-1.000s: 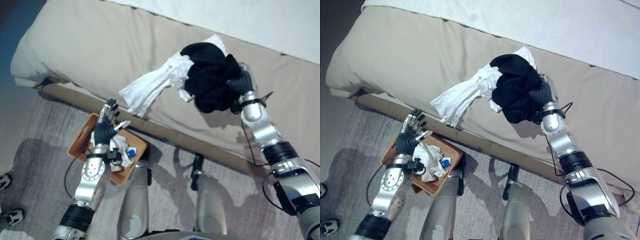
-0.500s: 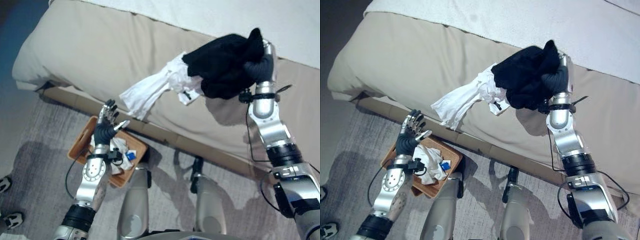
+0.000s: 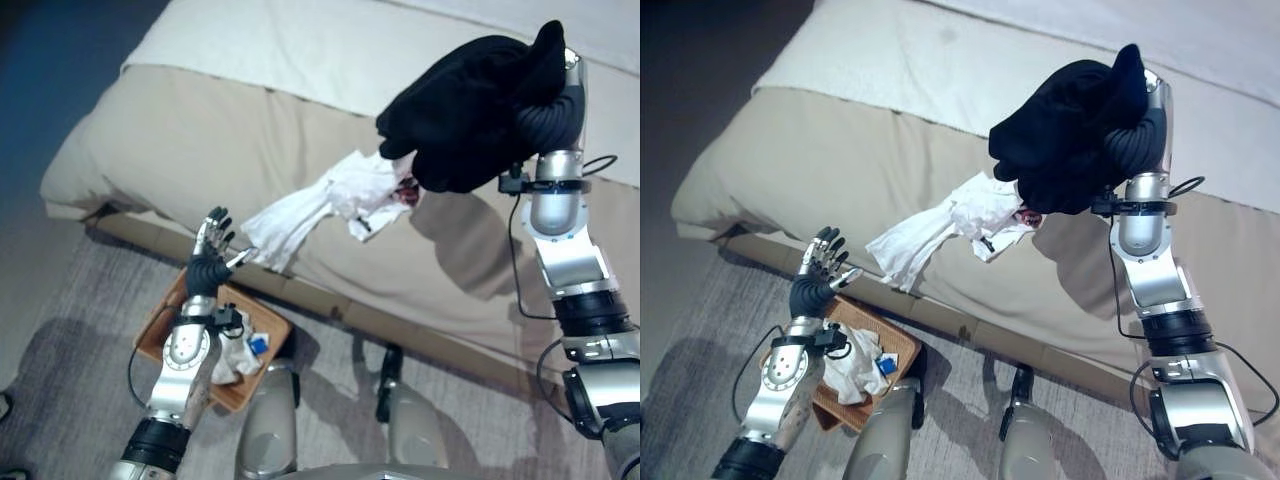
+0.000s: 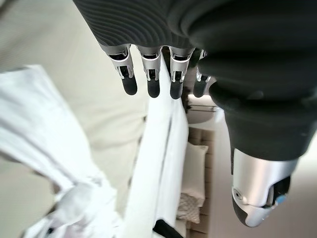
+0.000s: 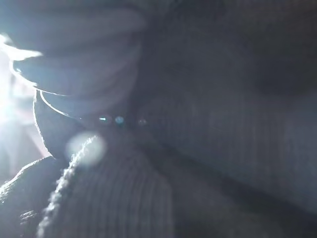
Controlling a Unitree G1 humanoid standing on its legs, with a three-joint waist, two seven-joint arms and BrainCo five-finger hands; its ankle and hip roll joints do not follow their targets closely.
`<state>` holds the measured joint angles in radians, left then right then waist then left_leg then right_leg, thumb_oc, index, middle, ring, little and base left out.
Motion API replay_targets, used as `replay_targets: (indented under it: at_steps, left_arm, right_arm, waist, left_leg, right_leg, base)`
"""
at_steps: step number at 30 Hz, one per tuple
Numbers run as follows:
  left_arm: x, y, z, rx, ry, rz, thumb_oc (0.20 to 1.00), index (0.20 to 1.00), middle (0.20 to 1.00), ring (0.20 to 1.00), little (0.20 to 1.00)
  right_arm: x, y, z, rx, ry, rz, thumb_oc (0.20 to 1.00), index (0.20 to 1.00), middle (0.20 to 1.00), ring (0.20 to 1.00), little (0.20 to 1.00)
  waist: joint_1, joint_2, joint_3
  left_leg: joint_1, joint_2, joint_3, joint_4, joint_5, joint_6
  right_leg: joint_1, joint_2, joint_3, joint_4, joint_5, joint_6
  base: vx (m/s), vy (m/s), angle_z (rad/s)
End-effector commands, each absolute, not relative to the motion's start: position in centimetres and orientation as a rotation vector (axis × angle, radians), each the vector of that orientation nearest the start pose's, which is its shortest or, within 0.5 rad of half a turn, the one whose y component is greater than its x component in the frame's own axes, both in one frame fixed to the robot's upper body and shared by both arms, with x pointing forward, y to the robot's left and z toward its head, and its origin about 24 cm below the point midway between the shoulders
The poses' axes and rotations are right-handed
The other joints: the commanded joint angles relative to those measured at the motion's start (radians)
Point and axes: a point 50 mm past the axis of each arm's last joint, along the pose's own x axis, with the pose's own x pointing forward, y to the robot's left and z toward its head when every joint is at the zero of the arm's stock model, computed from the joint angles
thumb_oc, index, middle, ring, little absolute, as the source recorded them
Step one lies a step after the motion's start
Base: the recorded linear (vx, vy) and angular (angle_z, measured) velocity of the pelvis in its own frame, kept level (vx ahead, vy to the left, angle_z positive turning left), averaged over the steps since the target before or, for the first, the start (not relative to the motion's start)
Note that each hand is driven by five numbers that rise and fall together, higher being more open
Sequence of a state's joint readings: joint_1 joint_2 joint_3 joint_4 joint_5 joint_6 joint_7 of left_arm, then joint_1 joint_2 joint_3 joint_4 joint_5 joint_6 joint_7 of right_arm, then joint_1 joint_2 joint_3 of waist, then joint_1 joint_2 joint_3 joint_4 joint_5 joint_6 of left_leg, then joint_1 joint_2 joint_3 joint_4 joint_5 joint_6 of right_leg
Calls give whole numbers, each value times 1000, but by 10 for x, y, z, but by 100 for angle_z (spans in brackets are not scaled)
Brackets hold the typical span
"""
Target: Pick up clothes into the bucket
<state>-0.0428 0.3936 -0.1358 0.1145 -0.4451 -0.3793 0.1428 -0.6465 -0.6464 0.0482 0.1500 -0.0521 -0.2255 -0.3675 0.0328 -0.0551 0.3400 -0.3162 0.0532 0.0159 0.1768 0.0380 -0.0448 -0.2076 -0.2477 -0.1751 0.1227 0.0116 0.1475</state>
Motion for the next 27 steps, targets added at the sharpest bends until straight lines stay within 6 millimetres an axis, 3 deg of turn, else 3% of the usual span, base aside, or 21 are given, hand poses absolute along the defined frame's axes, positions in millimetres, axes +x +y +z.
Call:
replay_targets:
  at_steps: [1, 6, 12, 13, 16, 19, 27]
  left_arm:
    - [249, 213, 67, 49, -267, 13, 1000, 1000, 1000, 1000, 1000]
    - [251, 211, 62, 111, -232, -19, 1000, 1000, 1000, 1000, 1000]
    - [259, 207, 59, 111, -206, -23, 1000, 1000, 1000, 1000, 1000]
    - [263, 202, 64, 103, -223, -37, 1000, 1000, 1000, 1000, 1000]
    - [266, 198, 69, 97, -247, -57, 1000, 1000, 1000, 1000, 1000]
    - [272, 190, 76, 100, -279, -86, 1000, 1000, 1000, 1000, 1000]
    - [276, 175, 92, 108, -353, -149, 1000, 1000, 1000, 1000, 1000]
  right_arm:
    - [305, -212, 304, -450, -1037, -173, 200, 200, 200, 200, 200]
    - [307, -205, 304, -436, -1007, -61, 200, 200, 200, 200, 200]
    - [313, -184, 289, -435, -911, 143, 200, 200, 200, 200, 200]
    - [316, -177, 277, -438, -861, 204, 200, 200, 200, 200, 200]
    - [317, -173, 266, -433, -822, 242, 200, 200, 200, 200, 200]
    - [309, -158, 235, -323, -760, 339, 200, 200, 200, 200, 200]
    - [289, -146, 205, -226, -710, 445, 200, 200, 200, 200, 200]
  waist:
    - [-27, -54, -158]
    - [-31, -58, -193]
    - [-40, -62, -244]
    - [-41, -63, -261]
    - [-42, -61, -269]
    - [-44, -54, -286]
    - [-44, -44, -307]
  left_leg:
    - [41, 65, -15, 11, -42, -34]
    - [117, 71, 0, -34, -37, -38]
    - [205, 79, 27, -83, -30, -43]
    - [226, 82, 34, -92, -30, -43]
    - [246, 86, 38, -103, -30, -44]
    - [272, 88, 43, -109, -35, -43]
    - [306, 94, 45, -113, -42, -46]
  right_leg:
    - [59, -48, -35, -32, 66, 60]
    - [115, -31, -36, -60, 66, 59]
    - [176, -15, -35, -80, 61, 58]
    - [193, -11, -35, -88, 58, 58]
    - [209, -9, -36, -97, 58, 58]
    - [232, -5, -31, -105, 54, 57]
    - [267, 3, -37, -116, 42, 53]
  base:
    - [37, -13, -6]
    - [73, -16, -5]
    - [74, -13, -12]
    - [53, -17, -8]
    - [32, -16, -3]
    - [18, -11, -4]
    - [18, -7, -2]
